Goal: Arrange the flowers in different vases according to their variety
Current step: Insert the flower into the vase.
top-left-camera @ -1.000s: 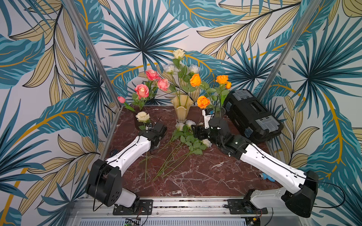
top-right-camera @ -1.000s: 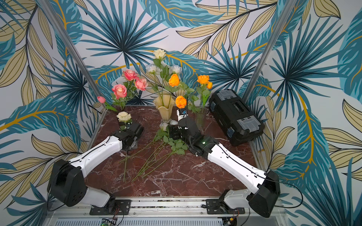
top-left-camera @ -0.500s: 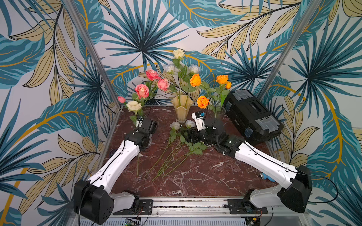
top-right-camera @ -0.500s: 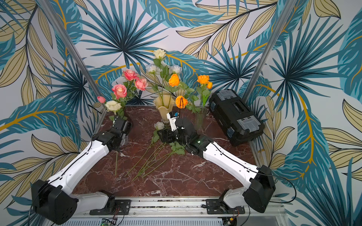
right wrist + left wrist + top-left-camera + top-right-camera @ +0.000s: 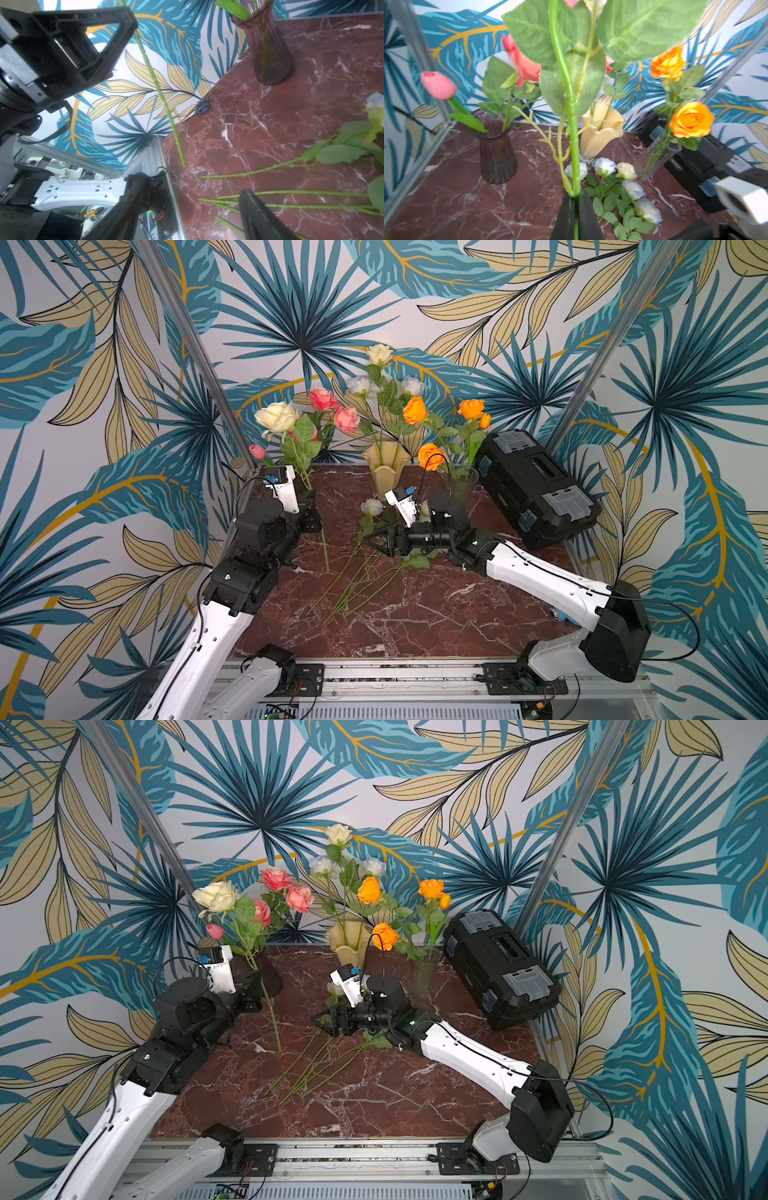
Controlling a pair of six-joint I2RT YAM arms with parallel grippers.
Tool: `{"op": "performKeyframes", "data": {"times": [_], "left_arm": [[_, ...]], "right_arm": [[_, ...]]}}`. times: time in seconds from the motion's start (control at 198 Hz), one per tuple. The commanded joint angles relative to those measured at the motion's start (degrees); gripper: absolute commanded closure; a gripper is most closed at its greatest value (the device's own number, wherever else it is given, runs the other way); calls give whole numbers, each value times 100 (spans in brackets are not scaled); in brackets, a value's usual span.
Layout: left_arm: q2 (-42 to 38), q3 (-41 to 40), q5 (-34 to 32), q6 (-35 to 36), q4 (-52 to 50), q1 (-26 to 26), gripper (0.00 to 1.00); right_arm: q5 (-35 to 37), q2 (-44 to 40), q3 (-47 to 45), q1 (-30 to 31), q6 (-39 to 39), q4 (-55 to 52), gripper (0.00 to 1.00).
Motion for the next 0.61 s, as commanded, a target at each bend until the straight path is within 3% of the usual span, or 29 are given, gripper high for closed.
{"op": "performKeyframes", "data": {"times": [0.0, 0.197, 0.601], "left_arm": [[-42, -162, 829, -275, 700, 8, 100], [133, -34, 1490, -605, 1076, 5, 100], [267, 30, 1998, -658, 1273, 0, 100]], "right_arm": [[-443, 210, 271, 62, 125, 445, 22], [-371, 561, 1019, 165, -287, 39, 24], [-156, 1223, 2046, 394, -827, -507, 34]]}}
